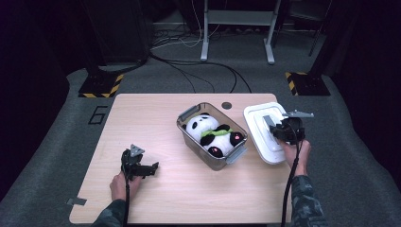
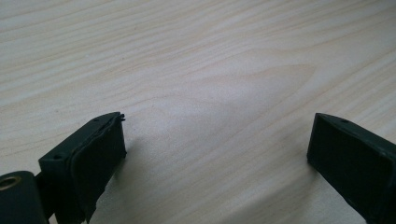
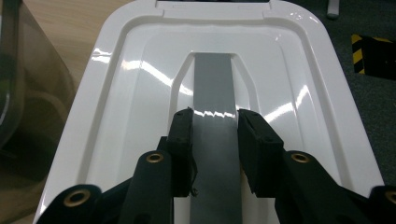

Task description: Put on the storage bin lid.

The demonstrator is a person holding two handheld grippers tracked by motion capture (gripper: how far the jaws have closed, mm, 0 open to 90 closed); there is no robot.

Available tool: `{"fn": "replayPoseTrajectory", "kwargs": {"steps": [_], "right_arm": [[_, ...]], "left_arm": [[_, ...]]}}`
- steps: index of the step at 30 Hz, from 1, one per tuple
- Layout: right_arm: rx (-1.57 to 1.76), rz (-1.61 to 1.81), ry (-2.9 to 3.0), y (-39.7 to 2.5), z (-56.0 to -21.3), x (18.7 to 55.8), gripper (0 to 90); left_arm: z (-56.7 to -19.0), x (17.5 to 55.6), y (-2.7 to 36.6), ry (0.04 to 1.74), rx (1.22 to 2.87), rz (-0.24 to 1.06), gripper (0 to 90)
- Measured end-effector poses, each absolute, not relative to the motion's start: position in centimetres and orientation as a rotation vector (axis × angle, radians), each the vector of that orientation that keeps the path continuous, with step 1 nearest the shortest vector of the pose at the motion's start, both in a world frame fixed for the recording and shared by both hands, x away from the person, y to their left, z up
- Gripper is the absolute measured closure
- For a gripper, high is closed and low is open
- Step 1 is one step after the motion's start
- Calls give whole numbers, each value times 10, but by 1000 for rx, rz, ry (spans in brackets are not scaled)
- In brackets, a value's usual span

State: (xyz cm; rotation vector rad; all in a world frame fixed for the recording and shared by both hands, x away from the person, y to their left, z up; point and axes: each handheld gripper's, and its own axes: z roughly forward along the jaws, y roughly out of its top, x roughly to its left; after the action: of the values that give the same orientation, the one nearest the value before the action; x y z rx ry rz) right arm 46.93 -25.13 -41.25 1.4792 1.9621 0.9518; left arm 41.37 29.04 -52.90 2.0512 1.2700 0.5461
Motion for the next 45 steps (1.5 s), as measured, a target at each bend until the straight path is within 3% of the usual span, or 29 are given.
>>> {"fn": "replayPoseTrajectory", "kwargs": {"steps": [24,45], "right_arm": [[1356,1075,2023,-218,-369,470,671],[1210,1131,2143,-161,-345,473,670]], "left_arm": [[-529,414,290,1270,2050,547,40],[-529,414,290,1270,2050,548,40]]}}
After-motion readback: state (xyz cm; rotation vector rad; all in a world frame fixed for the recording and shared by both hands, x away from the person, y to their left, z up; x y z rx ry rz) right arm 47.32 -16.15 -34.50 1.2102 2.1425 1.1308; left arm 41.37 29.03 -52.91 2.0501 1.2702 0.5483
